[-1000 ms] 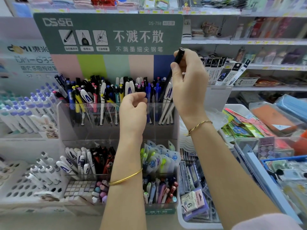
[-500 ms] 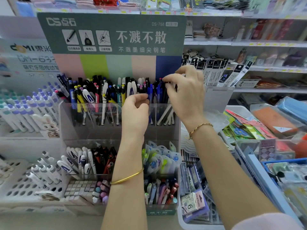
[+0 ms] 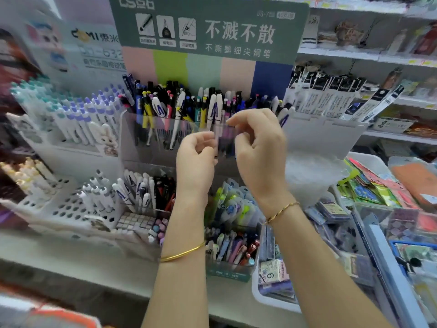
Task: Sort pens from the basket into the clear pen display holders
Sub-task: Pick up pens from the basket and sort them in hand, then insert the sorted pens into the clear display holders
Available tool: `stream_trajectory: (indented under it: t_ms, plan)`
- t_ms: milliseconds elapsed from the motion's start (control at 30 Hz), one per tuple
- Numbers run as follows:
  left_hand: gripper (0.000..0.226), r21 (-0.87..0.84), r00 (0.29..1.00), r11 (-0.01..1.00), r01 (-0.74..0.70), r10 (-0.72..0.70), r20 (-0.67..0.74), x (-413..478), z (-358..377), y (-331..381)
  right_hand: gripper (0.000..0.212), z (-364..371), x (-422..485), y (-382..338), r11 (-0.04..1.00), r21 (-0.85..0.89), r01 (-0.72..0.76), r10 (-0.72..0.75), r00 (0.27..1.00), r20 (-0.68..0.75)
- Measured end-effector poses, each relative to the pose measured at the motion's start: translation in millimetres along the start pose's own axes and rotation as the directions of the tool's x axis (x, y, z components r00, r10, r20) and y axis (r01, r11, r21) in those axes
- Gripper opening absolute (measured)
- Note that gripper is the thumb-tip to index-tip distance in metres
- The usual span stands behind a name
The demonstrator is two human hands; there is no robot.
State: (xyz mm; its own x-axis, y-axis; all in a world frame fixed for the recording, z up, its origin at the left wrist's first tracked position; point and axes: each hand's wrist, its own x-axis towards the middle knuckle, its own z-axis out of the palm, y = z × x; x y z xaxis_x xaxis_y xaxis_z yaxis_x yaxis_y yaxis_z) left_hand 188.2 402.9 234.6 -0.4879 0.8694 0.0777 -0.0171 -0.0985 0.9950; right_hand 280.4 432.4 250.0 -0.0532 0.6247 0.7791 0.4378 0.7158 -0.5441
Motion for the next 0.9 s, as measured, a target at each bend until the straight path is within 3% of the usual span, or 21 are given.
stream_trajectory:
  t_ms: [133,267,400,533,700,833,900]
  plan:
    - [0.034,0.013,0.976,0.999,0.053,-0.049,-0.211,-15.5,-62.2,-20.5,0.027,40.8,-43.2,-37.2,0.987,0.158,-0.044,0.000,0.962,0.273]
    - [0.032,-0.028,0.892,0.993,0.115,-0.115,-0.437,-46.2,-148.5,-42.2,0.027,87.4,-95.4,-85.6,0.953,0.284,-0.102,-0.055,0.867,0.495]
    - [0.029,-0.054,0.717,0.971,0.234,-0.210,-0.664,-90.8,-240.4,-80.1,0.030,130.2,-154.7,-135.6,0.934,0.333,-0.131,-0.143,0.716,0.683]
    - [0.020,-0.141,0.560,0.893,0.428,-0.385,-0.734,-139.5,-307.4,-143.7,0.030,171.1,-218.3,-174.7,0.945,0.283,-0.166,-0.169,0.494,0.853]
    - [0.013,-0.121,0.377,0.662,0.739,-0.556,-0.741,-191.8,-369.8,-218.7,0.034,219.9,-285.9,-198.4,0.951,0.126,-0.281,-0.061,0.229,0.971]
    - [0.047,-0.079,0.143,0.272,0.959,-0.706,-0.693,-217.0,-401.3,-274.0,0.034,240.8,-317.8,-198.8,0.942,-0.021,-0.335,0.060,0.104,0.993]
    - [0.062,-0.011,0.114,0.167,0.986,-0.714,-0.690,-223.9,-403.1,-287.7,0.033,245.5,-326.0,-195.9,0.940,-0.068,-0.334,0.099,0.077,0.992]
